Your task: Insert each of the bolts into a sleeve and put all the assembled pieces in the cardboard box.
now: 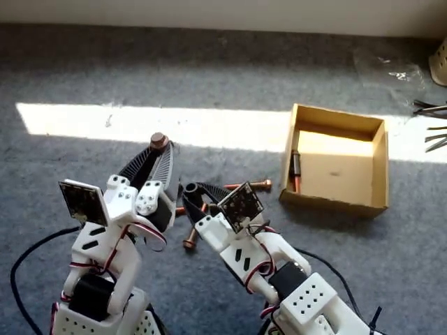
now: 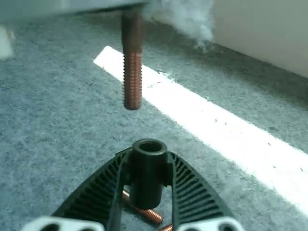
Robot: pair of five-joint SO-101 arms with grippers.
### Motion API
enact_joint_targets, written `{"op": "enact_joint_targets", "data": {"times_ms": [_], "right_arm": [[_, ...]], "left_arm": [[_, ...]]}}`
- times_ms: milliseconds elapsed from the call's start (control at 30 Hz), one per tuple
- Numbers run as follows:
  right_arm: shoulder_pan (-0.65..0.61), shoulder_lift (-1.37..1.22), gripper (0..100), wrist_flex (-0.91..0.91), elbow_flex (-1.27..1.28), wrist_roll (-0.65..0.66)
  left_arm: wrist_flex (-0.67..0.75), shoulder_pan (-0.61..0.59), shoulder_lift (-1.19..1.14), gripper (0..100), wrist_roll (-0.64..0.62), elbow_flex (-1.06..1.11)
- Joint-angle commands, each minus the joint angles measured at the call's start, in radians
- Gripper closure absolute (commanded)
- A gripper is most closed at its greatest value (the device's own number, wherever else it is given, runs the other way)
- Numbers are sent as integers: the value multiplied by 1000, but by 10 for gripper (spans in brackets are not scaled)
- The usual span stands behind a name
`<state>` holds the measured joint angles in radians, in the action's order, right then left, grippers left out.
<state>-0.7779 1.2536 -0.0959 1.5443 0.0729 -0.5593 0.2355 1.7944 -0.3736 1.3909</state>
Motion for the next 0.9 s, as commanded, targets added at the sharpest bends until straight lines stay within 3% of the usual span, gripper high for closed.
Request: {"op": "enact_joint_targets", "data": {"times_ms": [0,333,533,867], "right_arm": [[-5,64,993,27,-16,12],[21,334,993,-143,-5,12],[18,341,993,-171,8,12],[24,344,993,-170,56,12]], "left_arm": [[26,42,27,990,-3,-15],[52,71,21,986,-2,-8],[69,203,21,990,187,-7],[103,211,13,990,238,-31]]}}
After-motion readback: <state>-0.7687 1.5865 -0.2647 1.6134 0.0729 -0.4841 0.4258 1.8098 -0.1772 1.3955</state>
